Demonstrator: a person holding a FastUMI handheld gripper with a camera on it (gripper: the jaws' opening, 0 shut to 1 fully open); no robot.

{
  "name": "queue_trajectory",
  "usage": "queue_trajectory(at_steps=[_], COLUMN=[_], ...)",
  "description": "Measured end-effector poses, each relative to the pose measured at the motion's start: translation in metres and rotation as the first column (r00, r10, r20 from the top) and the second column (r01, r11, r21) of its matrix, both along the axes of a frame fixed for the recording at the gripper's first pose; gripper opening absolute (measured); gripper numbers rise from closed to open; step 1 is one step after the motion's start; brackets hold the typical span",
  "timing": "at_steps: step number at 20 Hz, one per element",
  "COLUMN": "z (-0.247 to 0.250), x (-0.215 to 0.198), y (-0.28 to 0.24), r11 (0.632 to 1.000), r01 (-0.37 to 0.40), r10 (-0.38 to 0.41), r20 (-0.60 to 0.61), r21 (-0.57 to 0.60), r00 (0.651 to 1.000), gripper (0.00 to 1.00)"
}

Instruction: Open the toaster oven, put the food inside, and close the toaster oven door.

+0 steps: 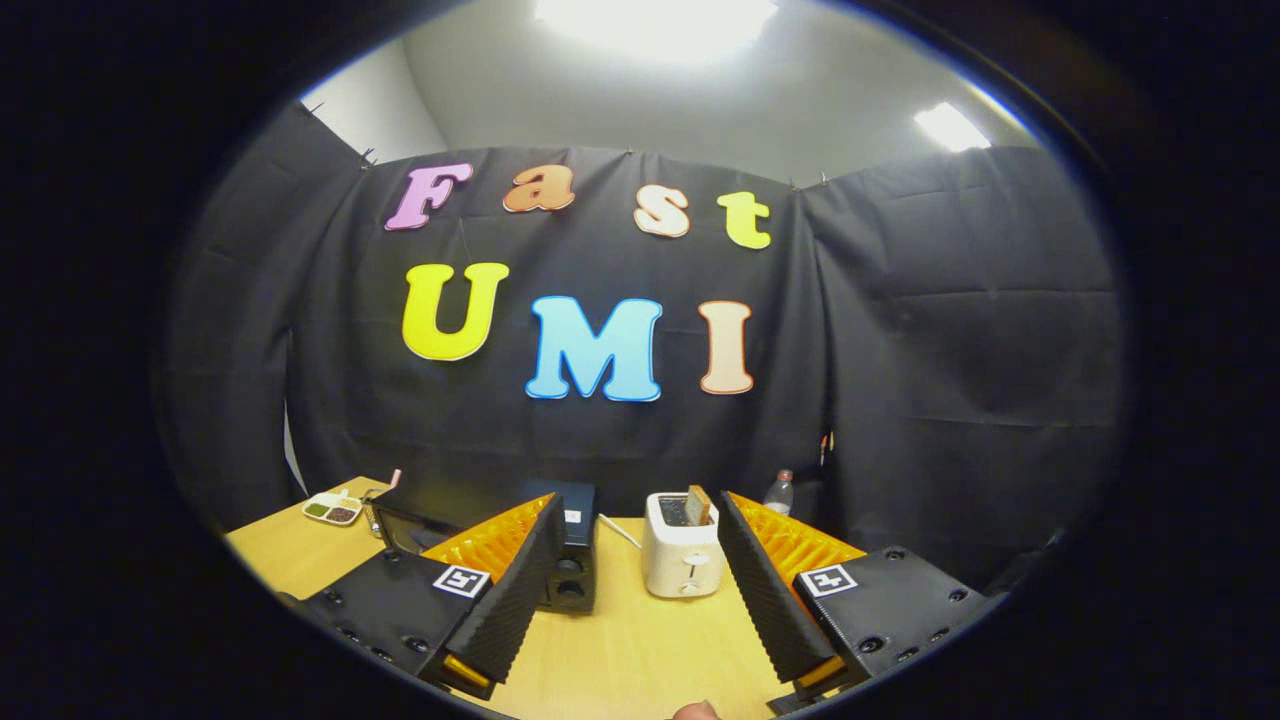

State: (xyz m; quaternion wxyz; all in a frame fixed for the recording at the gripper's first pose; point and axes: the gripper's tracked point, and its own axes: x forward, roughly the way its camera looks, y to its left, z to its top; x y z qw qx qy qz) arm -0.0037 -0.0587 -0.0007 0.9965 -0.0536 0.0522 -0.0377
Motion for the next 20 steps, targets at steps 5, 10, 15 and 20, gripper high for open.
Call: queue_trajectory(at_steps=[5,10,15,20], z=[0.016,0.012,-0.003,0.003], x=[-0.001,0.003,0.007,0.01], y=[-0.062,-0.096,-0.106,-0.106], r11=[1.0,1.0,0.998,0.998], r01=[0.019,0.016,0.008,-0.009], r10=[-0.019,-0.016,-0.006,0.009], r20=[0.025,0.022,-0.023,-0.005], r21=[-0.003,0.013,0.057,0.06], r00=[1.0,1.0,1.0,1.0], gripper=[0.96,0.97,0.97,0.97])
